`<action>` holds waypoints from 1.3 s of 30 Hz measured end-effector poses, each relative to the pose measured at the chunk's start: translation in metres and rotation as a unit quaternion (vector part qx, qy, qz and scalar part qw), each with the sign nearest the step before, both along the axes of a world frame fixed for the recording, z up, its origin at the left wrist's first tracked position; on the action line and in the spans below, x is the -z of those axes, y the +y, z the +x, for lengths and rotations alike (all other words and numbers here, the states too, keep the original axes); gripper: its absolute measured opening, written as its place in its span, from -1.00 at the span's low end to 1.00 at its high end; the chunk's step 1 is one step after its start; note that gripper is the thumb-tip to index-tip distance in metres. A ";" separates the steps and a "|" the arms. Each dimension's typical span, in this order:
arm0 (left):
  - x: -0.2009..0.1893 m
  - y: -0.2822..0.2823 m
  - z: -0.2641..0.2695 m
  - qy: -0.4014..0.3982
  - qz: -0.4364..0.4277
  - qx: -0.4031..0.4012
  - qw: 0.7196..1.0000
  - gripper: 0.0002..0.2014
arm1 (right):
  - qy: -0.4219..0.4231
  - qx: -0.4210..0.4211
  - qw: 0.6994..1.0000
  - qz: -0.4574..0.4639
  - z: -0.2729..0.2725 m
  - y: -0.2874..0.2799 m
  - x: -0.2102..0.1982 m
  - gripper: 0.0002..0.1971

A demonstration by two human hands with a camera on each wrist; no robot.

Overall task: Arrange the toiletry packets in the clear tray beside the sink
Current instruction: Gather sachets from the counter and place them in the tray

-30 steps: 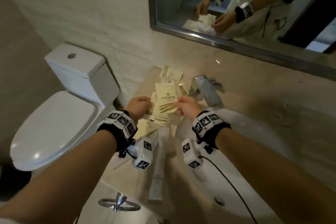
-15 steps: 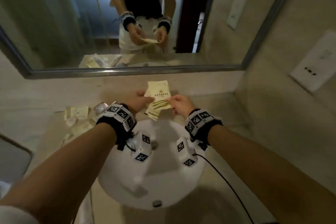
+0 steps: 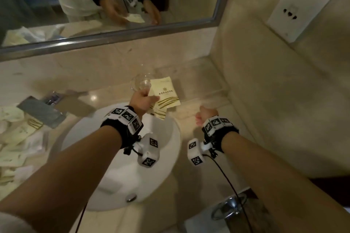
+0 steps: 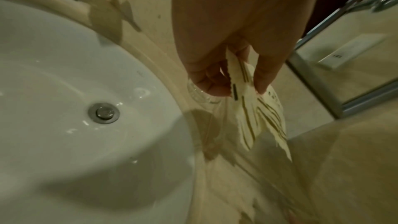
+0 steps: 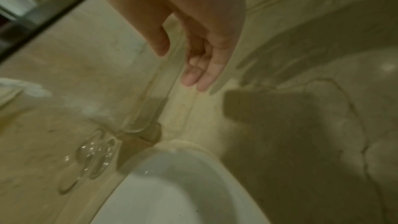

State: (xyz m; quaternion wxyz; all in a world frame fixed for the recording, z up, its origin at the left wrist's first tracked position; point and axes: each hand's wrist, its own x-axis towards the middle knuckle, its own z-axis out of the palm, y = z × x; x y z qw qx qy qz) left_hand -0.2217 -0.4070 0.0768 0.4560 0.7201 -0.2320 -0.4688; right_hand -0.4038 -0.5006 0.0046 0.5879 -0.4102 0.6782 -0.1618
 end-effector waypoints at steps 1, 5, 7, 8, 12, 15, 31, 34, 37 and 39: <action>0.007 -0.001 -0.001 0.001 0.005 -0.001 1.000 -0.72 | 0.000 0.013 1.000 0.008 0.000 -0.003 0.008 -0.65; 0.028 -0.005 0.001 -0.004 0.028 -0.020 0.999 -0.70 | -0.060 0.082 0.993 0.067 0.005 -0.012 0.025 -0.70; 0.033 -0.007 0.003 -0.002 0.029 -0.025 0.999 -0.71 | -0.126 0.071 0.987 0.068 0.011 -0.020 0.026 -0.60; 0.036 -0.009 0.003 -0.002 0.028 -0.030 0.999 -0.72 | -0.164 0.079 0.981 0.061 0.015 -0.025 0.025 -0.53; 0.040 -0.013 0.005 -0.011 0.021 -0.044 0.999 -0.72 | -0.334 0.181 0.921 0.092 0.024 -0.044 0.027 -0.26; 0.042 -0.017 0.004 -0.011 0.021 -0.039 0.999 -0.69 | -0.389 0.227 0.885 0.118 0.025 -0.051 0.031 -0.13; 0.039 -0.054 -0.009 -0.017 0.008 -0.029 0.999 -0.74 | -0.439 0.255 0.850 0.139 0.019 -0.051 0.037 -0.15; 0.040 -0.057 -0.012 -0.013 0.004 -0.019 1.000 -0.73 | -0.431 0.244 0.856 0.150 0.011 -0.046 0.040 -0.13; 0.040 -0.060 -0.016 -0.015 0.004 -0.008 1.000 -0.76 | -0.438 0.243 0.851 0.160 0.001 -0.039 0.040 -0.14; 0.038 -0.063 -0.018 -0.016 0.004 0.004 1.000 -0.77 | -0.443 0.244 0.847 0.163 -0.006 -0.034 0.040 -0.31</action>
